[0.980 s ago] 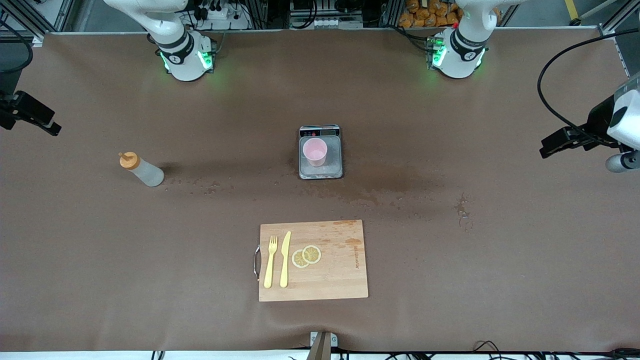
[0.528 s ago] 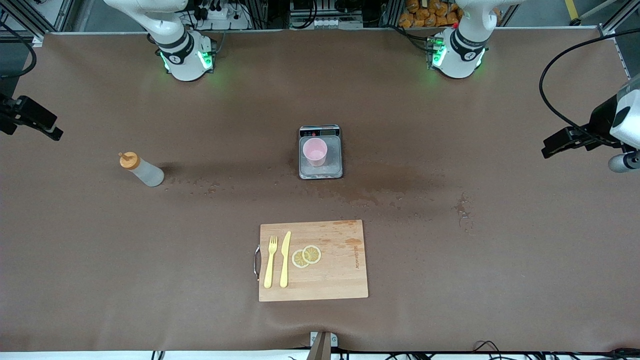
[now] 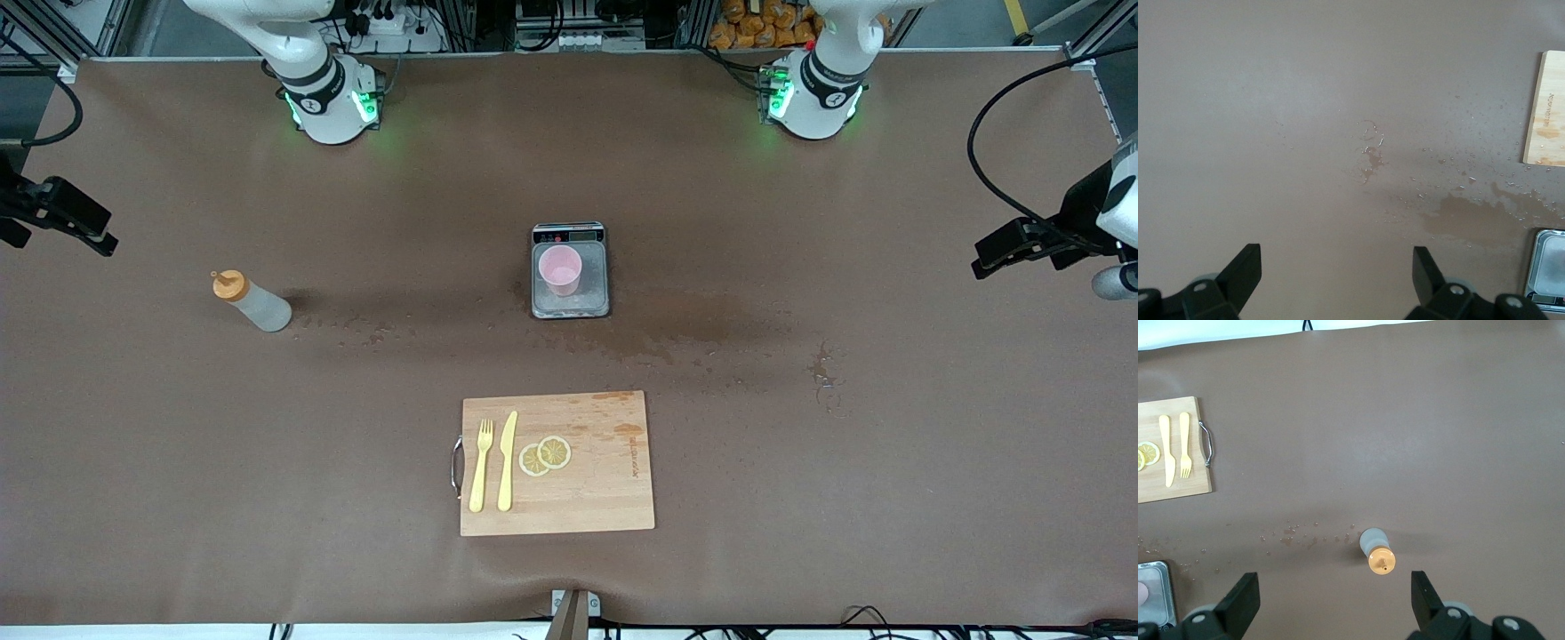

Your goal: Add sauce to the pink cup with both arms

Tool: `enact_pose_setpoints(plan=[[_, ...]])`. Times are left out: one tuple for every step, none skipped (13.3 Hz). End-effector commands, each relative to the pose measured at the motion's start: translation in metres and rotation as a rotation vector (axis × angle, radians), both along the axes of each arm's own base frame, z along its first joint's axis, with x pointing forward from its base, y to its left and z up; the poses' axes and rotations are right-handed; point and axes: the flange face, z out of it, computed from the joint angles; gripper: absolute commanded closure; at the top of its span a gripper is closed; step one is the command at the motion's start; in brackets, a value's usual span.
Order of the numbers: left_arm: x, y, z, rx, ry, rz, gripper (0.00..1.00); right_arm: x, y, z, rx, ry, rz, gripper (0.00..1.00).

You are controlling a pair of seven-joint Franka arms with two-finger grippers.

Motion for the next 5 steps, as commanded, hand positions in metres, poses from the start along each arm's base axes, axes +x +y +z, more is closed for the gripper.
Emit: enact_pose_setpoints(plan=[[-0.0067,0.0012,0.0154,0.000,0.014,-0.017,0.00,0.0015,-0.0006,0.0029,-0.023,-0.007,0.013,0.00],[-0.0081,0.0003,0.0162,0.001,0.020,-0.017,0.00,0.0015,-0.0006,0.0029,-0.023,-0.007,0.015,0.00],[-0.0084,-0.0022,0.0161,0.001,0.021,-0.021,0.00,0.0016,-0.0015,0.0029,-0.023,-0.007,0.012,0.00],[-0.0093,-0.0057,0.0168,0.001,0.021,-0.027,0.00,0.0016,-0.0022,0.0029,-0.021,-0.007,0.010,0.00],[-0.0102,-0.0060,0.0185,0.000,0.018,-0.027,0.00,0.0021,-0.0013,0.0021,-0.021,-0.005,0.012,0.00]])
